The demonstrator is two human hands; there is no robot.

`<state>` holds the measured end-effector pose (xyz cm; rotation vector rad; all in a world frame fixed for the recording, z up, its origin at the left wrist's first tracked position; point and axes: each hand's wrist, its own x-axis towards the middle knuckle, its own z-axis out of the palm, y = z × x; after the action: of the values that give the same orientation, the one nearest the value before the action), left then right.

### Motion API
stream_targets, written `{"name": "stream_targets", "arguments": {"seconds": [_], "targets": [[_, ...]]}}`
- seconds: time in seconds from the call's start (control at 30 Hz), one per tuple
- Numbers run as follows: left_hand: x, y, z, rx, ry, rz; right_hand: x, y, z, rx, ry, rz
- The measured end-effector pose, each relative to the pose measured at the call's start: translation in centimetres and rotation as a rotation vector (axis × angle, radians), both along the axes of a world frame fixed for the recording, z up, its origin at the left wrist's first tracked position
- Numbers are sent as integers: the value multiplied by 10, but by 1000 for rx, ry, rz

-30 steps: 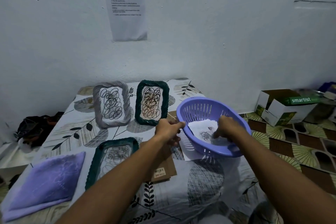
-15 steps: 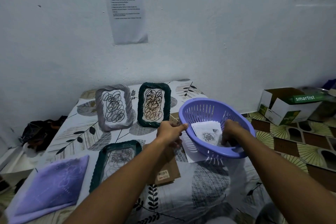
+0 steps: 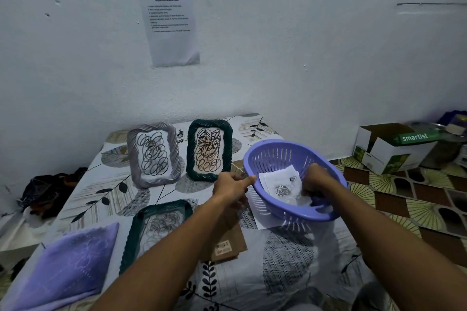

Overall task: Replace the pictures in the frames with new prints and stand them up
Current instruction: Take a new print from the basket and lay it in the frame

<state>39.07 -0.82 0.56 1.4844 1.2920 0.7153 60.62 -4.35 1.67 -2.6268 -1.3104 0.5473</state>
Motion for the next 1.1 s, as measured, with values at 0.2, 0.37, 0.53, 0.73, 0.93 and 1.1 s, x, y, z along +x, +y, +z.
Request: {"name": "stream_targets", "arguments": {"seconds": [0.2,0.37,0.53,0.73,0.93,1.1], "targets": [[1,0,0,-9,4,5,4,0,4,89,13,5],[1,0,3,6,47,26,13,-3,9,314,343,-47],[5,-4,12,301,274,61,-5,-22,29,550,800,-35],[11,-20,59,256,-273,-65,-38,-34,55,655,888,153],[-8,-31,89,-96,-588,-25,-84,-36,70,682,791,309],[-41,-27,92,-68,-580,91,-125,-34,80,666,844,250]]}}
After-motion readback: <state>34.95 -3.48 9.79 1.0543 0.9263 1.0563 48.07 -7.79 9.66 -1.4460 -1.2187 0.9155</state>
